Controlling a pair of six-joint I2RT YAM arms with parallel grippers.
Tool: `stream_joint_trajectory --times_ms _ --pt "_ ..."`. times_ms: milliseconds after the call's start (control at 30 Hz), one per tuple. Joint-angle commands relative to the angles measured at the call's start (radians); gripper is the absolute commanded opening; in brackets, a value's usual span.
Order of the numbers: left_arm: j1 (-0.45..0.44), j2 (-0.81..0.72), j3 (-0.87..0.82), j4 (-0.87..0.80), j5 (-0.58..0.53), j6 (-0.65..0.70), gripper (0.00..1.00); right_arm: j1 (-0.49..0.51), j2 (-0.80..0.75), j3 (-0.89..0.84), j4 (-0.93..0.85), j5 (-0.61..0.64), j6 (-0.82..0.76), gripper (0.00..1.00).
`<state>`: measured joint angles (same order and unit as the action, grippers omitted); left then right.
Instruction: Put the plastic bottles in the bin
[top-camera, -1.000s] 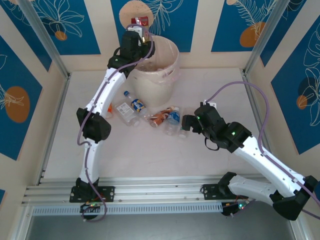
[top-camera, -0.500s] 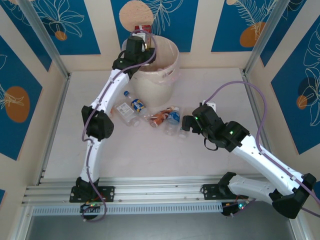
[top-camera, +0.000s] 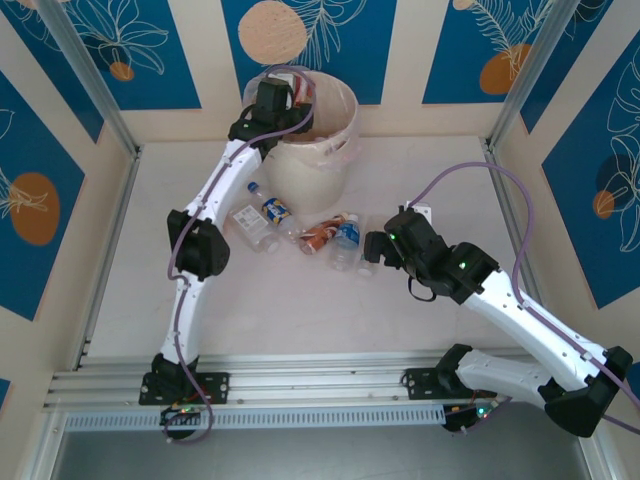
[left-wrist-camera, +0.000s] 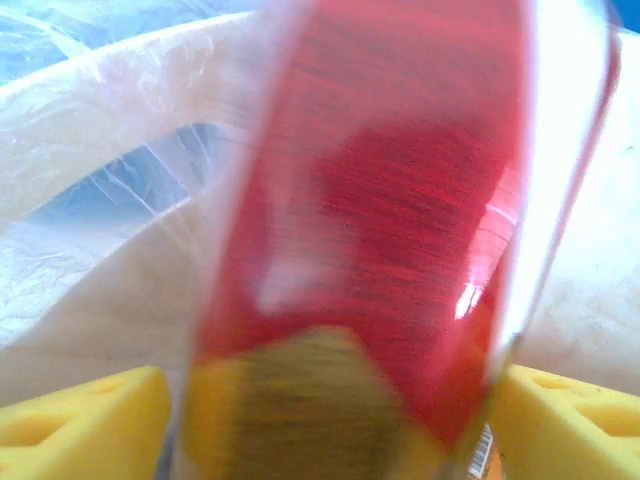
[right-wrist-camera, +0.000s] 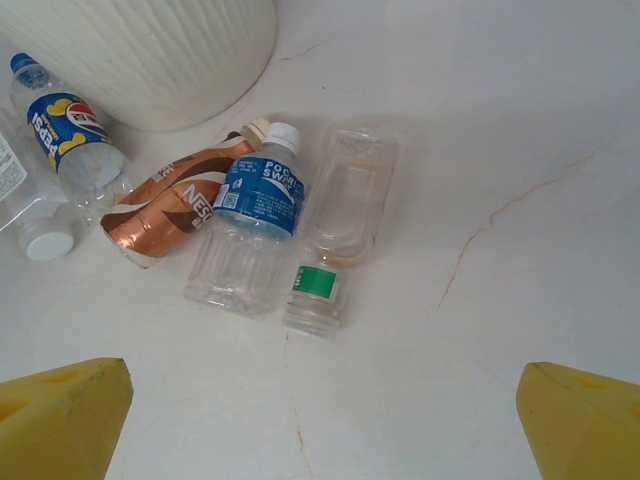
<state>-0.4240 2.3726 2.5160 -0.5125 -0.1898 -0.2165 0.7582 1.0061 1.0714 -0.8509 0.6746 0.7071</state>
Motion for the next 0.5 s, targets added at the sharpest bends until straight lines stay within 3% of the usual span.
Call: stream_joint_trajectory --times_ms 0,367,467 --pt "-0.007 0.009 0.032 -0.003 -0.015 0.017 0.85 0.007 -0.001 0.021 -0.006 0.033 0.017 0.99" --pt "-0.007 -0.046 0.033 0.004 -0.012 0.026 0.85 0.009 -0.001 0.021 -0.004 0.034 0.017 0.99" --pt "-0.007 -0.08 0.033 0.005 -0.005 0.023 0.92 0.011 -0.001 0.021 -0.004 0.032 0.017 0.99"
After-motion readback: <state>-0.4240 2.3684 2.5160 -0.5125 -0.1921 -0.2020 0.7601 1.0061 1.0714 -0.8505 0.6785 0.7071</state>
